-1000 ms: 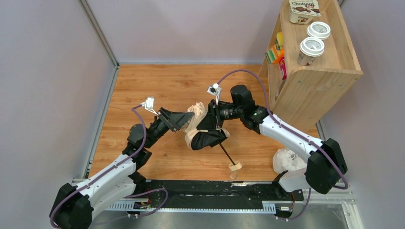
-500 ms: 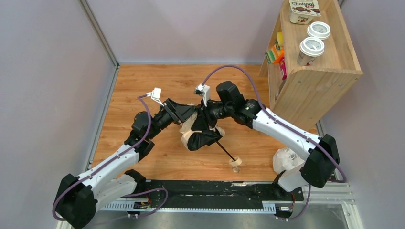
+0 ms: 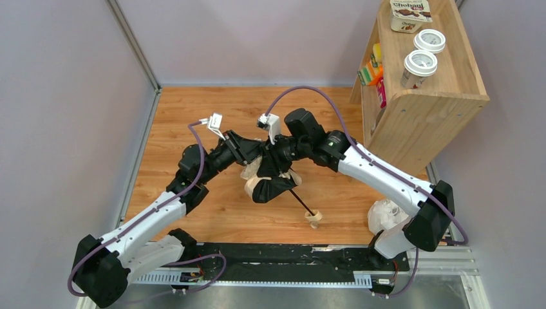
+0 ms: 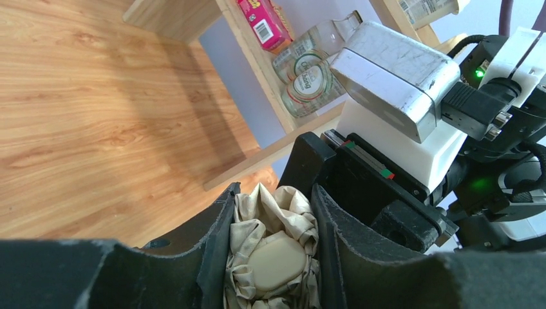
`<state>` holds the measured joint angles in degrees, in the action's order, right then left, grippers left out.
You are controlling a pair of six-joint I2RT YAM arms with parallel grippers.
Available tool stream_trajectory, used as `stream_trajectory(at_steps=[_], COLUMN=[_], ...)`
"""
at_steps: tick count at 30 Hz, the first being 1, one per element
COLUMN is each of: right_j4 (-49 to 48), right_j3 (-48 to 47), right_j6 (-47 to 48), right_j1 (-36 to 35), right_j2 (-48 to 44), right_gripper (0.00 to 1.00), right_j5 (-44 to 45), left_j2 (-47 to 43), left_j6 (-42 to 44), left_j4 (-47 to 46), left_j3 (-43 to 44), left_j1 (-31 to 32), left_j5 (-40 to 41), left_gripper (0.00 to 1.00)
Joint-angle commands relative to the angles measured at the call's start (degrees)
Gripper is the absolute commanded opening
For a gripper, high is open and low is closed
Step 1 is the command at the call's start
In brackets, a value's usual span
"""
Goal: Put away the umbrella
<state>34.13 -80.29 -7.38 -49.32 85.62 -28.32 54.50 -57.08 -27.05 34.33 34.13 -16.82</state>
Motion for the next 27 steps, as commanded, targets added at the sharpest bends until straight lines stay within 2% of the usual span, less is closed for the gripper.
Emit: stream_trajectory(at_steps=[1, 3, 9, 14, 17, 22, 27], right_j4=[-2.2, -3.7, -2.1, -3.9, -6.8, -12.7, -16.9], right_j3=[0.6, 2.1, 3.3, 5.6, 7.8, 12.6, 14.5], right_j6=[3.7, 4.1, 9.2, 11.2, 10.5, 10.6, 10.2], right_j1=[-2.4, -3.1, -6.6, -8.3, -8.9, -11.2, -13.9], right_j2=[0.3, -0.4, 0.8, 2.0, 1.4, -1.7, -2.8], right_gripper=[0.06, 0.17, 0.39, 0.47, 0.53, 0.66, 0.67], right_j5=[4.4, 4.2, 11.4, 12.7, 15.3, 20.6, 28.2], left_j2=[-0.4, -1.1, -1.7, -1.4, -2.0, -7.2, -9.1], left_j6=[-4.2, -8.3, -21.1, -30.0, -34.8, -40.1, -43.4], left_j4=[-1.0, -3.2, -4.9, -4.8, -2.5, 10.3, 16.6], left_j3=[1.0, -1.9, -5.4, -7.2, -8.5, -8.4, -8.1], left_j1=[1.6, 1.6, 1.6, 1.6, 1.6, 1.7, 1.9], left_j5=[3.7, 7.4, 13.7, 15.8, 16.3, 20.0, 20.9], left_gripper=[0.0, 0.0, 0.0, 0.0, 0.0, 0.0, 0.0])
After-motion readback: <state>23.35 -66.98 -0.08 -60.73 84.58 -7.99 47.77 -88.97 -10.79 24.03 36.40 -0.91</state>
